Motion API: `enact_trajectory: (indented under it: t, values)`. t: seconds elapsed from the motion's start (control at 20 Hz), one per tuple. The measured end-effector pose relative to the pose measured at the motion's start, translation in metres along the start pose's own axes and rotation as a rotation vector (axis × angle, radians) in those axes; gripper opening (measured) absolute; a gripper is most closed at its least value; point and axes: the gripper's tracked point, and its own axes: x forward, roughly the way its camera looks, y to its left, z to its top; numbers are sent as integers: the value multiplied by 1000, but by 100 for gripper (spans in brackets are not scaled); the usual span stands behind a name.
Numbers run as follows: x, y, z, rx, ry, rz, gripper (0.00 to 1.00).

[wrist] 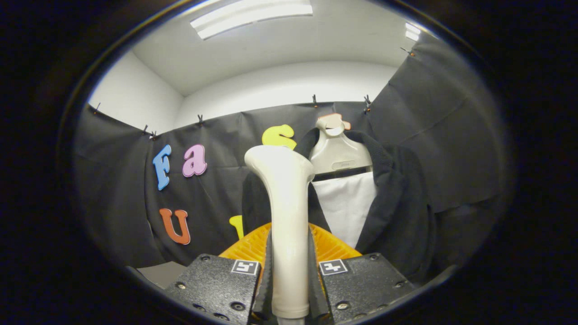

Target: Iron the clothes twice with a garment steamer, once on the left side and once on the right side.

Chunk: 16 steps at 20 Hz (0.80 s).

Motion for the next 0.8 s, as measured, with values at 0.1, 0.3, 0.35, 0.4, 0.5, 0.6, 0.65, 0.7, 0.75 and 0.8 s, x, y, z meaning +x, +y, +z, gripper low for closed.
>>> enact_trajectory:
  t: [0.1, 0.3, 0.35, 0.4, 0.5, 0.6, 0.65, 0.7, 0.75, 0.8]
  values:
    - [9, -1, 4, -19, -18, -6, 35]
    - [25, 3, 19, 18, -50, -33, 36]
    - [33, -1, 24, -11, -76, -63, 35]
    - [38, -6, 29, -33, -92, -95, 35]
    - [42, -4, 25, -47, -83, -110, 35]
    - [47, -2, 17, -69, -59, -119, 36]
    - [49, 0, 12, -86, -51, -126, 36]
    - [51, 1, 8, -105, -49, -132, 36]
    - [52, 1, 9, -122, -61, -139, 36]
    - [51, 2, 10, -140, -67, -145, 36]
